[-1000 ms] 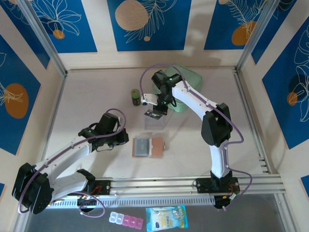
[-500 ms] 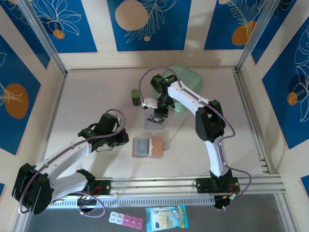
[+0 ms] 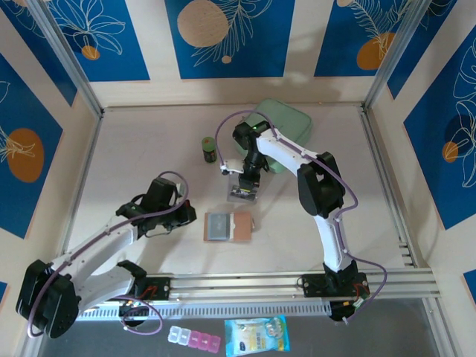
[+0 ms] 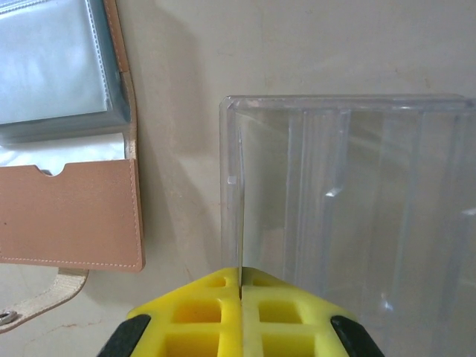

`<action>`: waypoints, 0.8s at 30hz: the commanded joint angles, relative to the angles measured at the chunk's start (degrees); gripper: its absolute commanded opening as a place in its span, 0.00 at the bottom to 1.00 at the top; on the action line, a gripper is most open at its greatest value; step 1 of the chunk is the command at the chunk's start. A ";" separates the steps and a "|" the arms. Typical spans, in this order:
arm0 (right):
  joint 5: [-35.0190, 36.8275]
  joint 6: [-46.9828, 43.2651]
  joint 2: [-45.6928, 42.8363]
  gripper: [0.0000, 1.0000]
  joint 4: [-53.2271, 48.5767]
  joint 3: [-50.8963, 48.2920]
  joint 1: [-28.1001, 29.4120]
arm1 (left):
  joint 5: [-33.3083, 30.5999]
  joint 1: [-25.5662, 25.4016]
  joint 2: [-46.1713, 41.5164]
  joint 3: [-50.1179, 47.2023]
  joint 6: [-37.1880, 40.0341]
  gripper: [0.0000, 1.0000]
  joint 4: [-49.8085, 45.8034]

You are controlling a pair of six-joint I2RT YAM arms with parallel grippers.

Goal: Take the credit cards out of the card holder

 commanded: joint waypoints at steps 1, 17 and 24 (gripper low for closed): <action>-2.66 -0.04 1.68 0.00 -0.84 -1.73 0.65 | 1.28 0.89 -1.63 -1.34 -1.00 0.03 0.01; -5.68 2.27 0.53 0.24 -3.51 2.06 0.85 | 1.62 0.99 -2.76 -2.44 -1.68 0.04 0.28; -7.12 6.43 -5.85 0.27 -1.76 3.24 0.63 | 3.05 0.96 -0.71 -2.30 -1.49 0.04 2.68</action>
